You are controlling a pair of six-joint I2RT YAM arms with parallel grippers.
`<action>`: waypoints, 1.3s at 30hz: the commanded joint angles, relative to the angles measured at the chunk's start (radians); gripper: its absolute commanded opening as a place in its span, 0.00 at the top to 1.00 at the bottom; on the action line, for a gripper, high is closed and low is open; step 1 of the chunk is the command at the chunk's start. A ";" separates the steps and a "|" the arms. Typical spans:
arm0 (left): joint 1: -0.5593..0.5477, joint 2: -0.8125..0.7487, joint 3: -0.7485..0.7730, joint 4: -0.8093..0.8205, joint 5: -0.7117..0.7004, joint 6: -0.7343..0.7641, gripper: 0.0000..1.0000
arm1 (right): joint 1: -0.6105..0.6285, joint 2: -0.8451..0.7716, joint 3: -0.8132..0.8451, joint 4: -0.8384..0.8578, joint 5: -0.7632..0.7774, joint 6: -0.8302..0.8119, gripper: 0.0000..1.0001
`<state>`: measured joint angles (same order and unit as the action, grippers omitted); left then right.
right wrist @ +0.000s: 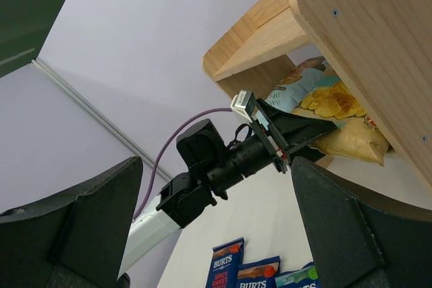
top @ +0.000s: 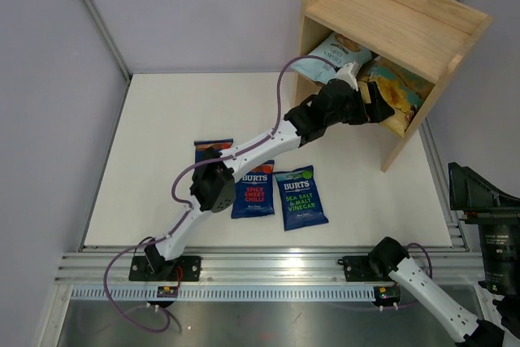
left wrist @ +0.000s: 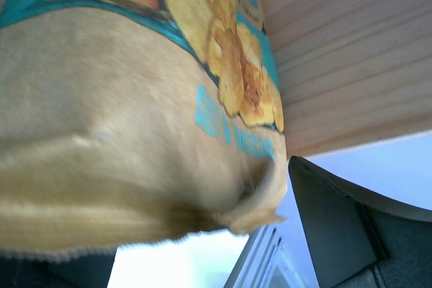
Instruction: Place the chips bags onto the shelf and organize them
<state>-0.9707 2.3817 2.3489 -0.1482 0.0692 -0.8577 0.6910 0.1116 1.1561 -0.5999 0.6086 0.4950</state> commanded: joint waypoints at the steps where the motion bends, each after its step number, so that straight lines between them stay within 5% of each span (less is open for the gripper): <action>1: 0.006 -0.124 -0.025 -0.028 -0.003 0.071 0.01 | -0.001 -0.006 0.007 0.009 -0.009 0.010 0.00; 22: 0.010 -0.515 -0.500 0.013 -0.066 0.203 0.01 | -0.001 0.071 0.014 -0.001 -0.036 -0.052 0.01; 28: 0.032 -0.728 -0.738 -0.050 -0.242 0.299 0.01 | -0.002 0.175 0.016 -0.047 -0.118 -0.104 0.01; 39: 0.435 -1.075 -1.375 0.096 -0.131 0.218 0.01 | -0.001 0.267 -0.223 0.157 -0.679 -0.190 0.01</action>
<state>-0.6212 1.3502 1.0840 -0.1268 -0.0914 -0.6212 0.6903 0.3500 0.9585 -0.5457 0.1547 0.3450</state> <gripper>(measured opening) 0.988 0.993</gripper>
